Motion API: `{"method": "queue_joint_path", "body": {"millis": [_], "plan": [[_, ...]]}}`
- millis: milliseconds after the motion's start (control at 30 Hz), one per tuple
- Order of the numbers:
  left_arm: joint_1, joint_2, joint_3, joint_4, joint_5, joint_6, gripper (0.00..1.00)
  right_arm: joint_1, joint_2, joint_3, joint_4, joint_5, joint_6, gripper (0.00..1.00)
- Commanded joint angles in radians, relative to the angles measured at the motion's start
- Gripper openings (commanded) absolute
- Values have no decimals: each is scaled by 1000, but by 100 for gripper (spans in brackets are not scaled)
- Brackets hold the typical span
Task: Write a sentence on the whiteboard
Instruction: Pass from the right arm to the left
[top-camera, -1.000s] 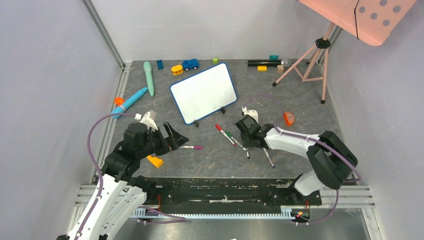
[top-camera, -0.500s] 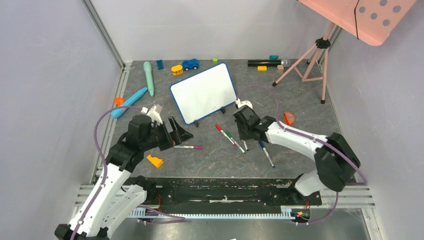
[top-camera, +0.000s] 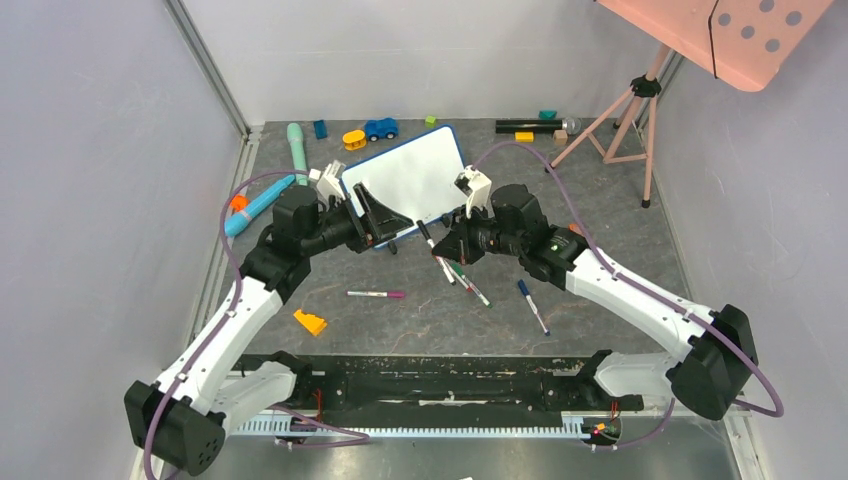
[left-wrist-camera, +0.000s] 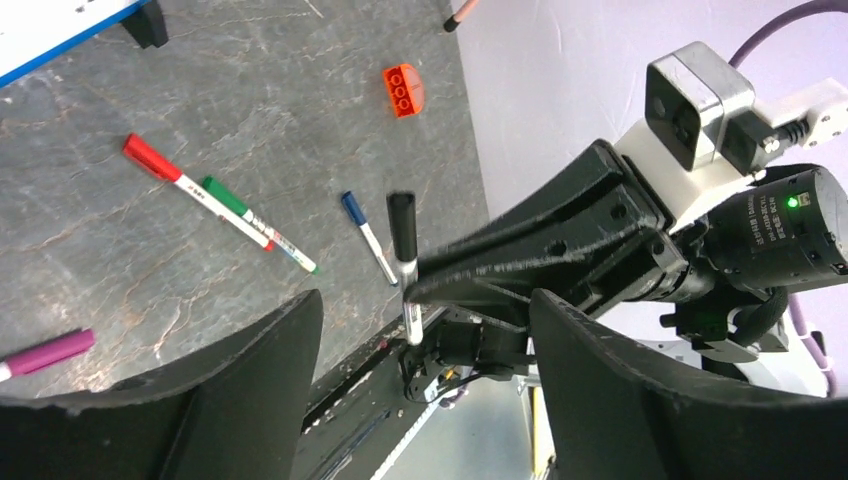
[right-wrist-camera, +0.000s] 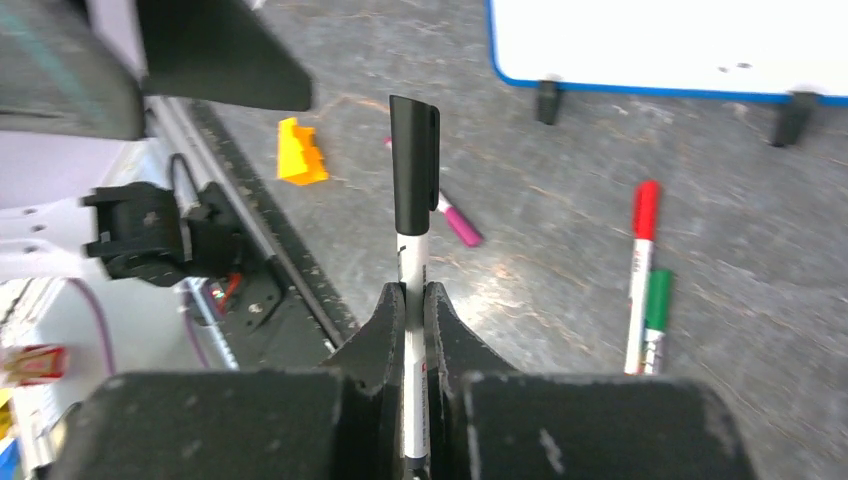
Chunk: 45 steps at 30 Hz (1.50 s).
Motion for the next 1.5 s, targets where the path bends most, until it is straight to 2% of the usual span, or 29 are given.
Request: {"method": "queue_joint_path", "body": {"millis": [0, 167, 467, 733, 833, 900, 933, 967, 1000, 1033, 1067, 1167, 1267, 1467], "plan": [[-5, 32, 44, 126, 65, -76, 77, 2, 4, 44, 118, -193, 33, 0], [-7, 64, 49, 125, 104, -80, 62, 2, 1, 43, 160, -245, 38, 0], [-12, 69, 37, 126, 110, -83, 59, 2, 41, 63, 212, -291, 64, 0], [-18, 88, 37, 126, 129, -85, 46, 2, 50, 63, 220, -299, 67, 0], [-19, 99, 37, 124, 144, -83, 36, 1, 54, 63, 221, -303, 66, 0], [-21, 107, 39, 124, 149, -81, 22, 2, 52, 64, 222, -302, 68, 0], [-20, 110, 39, 125, 152, -79, 11, 2, 52, 65, 221, -302, 67, 0], [-20, 112, 41, 125, 152, -77, 4, 2, 50, 65, 222, -301, 67, 3], [-20, 112, 43, 125, 153, -75, 2, 2, 47, 65, 221, -299, 66, 18], [-20, 112, 48, 120, 148, -75, 2, 1, 41, 63, 221, -291, 68, 37], [-20, 111, 52, 118, 142, -74, 2, 1, 30, 58, 221, -270, 74, 53], [-19, 104, 65, 127, 119, -101, 2, -10, -37, 8, 290, -196, 144, 82], [-5, 100, 66, 183, 115, -180, 2, -46, -119, -109, 462, -151, 293, 91], [4, 88, 49, 397, 93, -378, 2, -88, -205, -359, 911, -57, 743, 86]]}}
